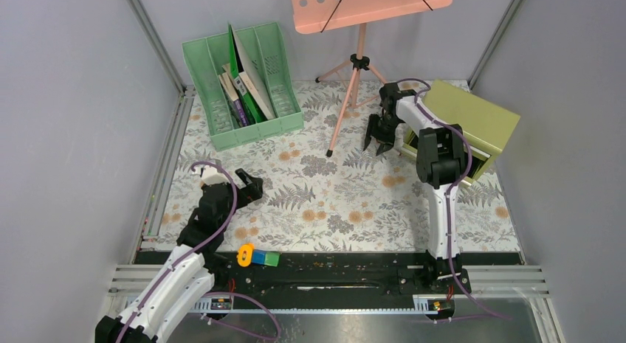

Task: Organize the desk
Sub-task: Pick up the stationery from the center of the board.

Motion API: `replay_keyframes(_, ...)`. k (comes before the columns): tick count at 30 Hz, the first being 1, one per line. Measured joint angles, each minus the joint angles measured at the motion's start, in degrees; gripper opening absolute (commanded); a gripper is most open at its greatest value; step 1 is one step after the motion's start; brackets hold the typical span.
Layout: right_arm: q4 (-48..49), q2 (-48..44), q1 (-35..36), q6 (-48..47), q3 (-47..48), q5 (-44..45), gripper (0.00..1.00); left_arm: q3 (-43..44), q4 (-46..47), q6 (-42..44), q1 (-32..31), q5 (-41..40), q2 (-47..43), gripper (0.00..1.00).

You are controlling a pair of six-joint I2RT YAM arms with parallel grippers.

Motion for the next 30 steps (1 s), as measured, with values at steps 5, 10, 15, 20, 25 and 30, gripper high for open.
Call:
replay_keyframes(5,6.0,-4.5,0.0,0.7,-7.6,-0.4,0.46,0.0,0.0,0.0,0.1,0.0,-0.3,0.99)
replay_keyframes(10,16.0,-13.1,-0.5,3.5,-19.0,1.0,0.35,0.0,0.0,0.0,0.1,0.1,-0.3,0.99)
replay_keyframes(15,30.6,-21.0,-2.6,10.6,-29.8,0.6,0.06,0.0,0.0,0.0,0.2,0.2,-0.3,0.99)
replay_keyframes(20,39.5,-21.5,-2.8,16.1,-31.8,2.8,0.00,0.0,0.0,0.0,0.3,0.2,-0.3,0.99)
replay_keyframes(25,40.1,-20.7,-2.4,18.3,-29.5,8.5,0.00,0.0,0.0,0.0,0.3,0.2,-0.3,0.99)
replay_keyframes(30,40.5,-20.6,-2.1,21.6,-29.2,15.8,0.00,0.0,0.0,0.0,0.3,0.2,-0.3,0.99)
